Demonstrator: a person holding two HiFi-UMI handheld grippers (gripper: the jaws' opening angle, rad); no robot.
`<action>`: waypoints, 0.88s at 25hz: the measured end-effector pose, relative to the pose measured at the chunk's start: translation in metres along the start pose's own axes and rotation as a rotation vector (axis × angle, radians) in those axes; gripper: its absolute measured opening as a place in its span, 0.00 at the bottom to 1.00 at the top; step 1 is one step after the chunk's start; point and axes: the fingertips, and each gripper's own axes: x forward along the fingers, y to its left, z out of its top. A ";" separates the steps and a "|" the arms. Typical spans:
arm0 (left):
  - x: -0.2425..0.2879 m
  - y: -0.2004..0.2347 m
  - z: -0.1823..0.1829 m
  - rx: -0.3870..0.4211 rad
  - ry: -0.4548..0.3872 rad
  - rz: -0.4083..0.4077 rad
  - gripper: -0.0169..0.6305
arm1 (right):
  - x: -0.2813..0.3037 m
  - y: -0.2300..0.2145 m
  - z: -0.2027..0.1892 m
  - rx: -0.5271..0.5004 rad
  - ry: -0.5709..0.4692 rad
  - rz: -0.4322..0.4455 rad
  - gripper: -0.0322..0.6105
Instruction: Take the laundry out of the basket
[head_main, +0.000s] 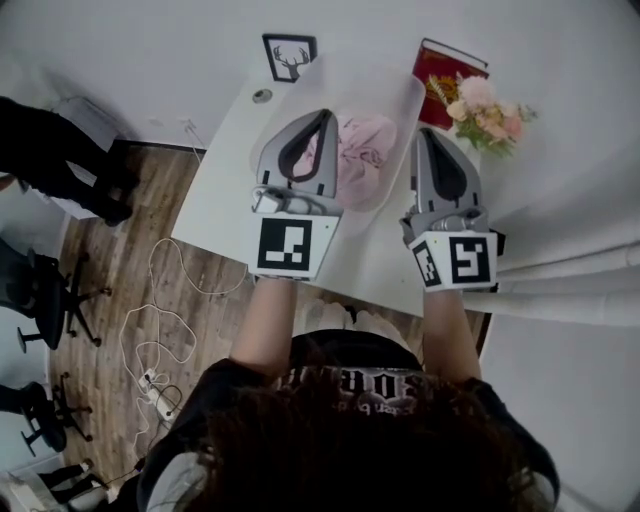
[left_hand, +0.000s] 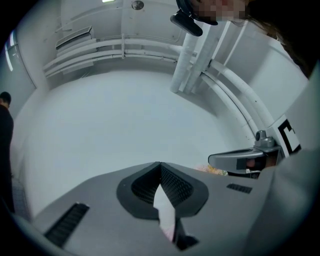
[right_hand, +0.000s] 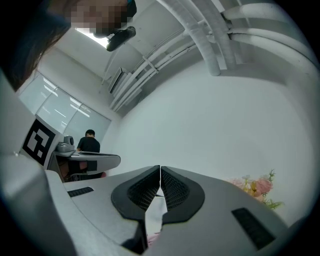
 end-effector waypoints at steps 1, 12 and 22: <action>0.005 -0.001 -0.001 0.003 0.001 -0.006 0.02 | 0.003 -0.003 -0.001 0.000 0.001 0.001 0.10; 0.054 0.002 -0.014 -0.043 0.004 -0.126 0.02 | 0.033 -0.018 -0.014 -0.013 0.030 0.008 0.10; 0.096 0.002 -0.039 -0.062 0.064 -0.271 0.02 | 0.051 -0.032 -0.026 -0.001 0.050 -0.018 0.09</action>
